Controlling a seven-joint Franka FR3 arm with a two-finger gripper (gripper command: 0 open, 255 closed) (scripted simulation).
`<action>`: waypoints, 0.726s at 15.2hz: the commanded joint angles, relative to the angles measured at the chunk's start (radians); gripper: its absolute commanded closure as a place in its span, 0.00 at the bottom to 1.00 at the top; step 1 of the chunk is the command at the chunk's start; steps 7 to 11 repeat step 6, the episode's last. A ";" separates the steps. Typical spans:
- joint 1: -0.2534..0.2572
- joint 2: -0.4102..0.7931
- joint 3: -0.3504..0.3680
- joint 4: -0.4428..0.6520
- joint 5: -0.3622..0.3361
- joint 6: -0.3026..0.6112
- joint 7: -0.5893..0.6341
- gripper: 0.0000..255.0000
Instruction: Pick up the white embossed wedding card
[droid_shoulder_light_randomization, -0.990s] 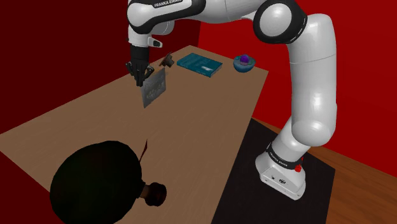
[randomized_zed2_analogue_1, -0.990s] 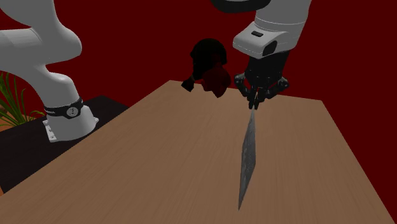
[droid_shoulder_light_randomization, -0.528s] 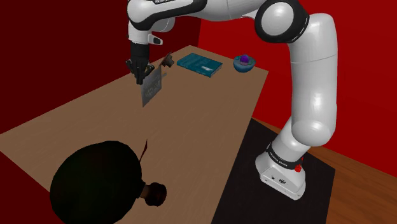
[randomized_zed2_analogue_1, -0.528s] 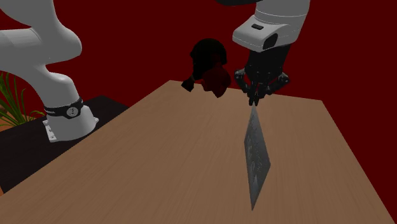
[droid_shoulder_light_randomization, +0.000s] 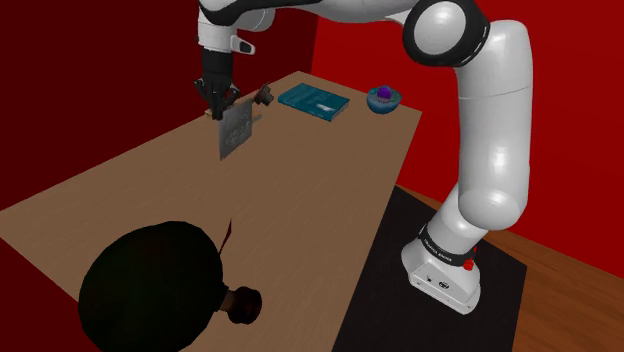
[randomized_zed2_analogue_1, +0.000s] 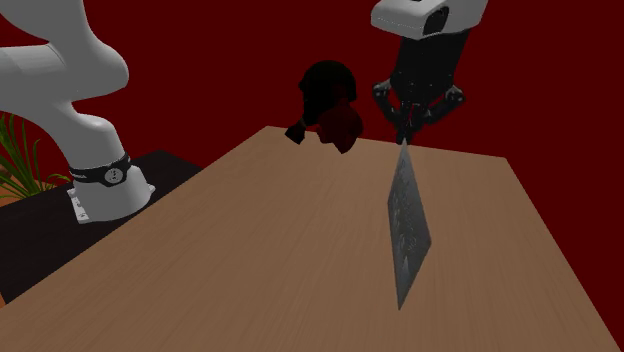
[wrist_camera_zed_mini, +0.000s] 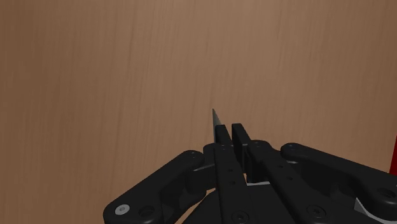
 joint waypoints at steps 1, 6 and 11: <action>-0.001 -0.006 0.001 0.019 0.001 -0.025 0.002 1.00; 0.001 -0.009 0.002 0.057 0.000 -0.065 0.009 1.00; 0.001 -0.009 0.002 0.057 0.000 -0.065 0.009 1.00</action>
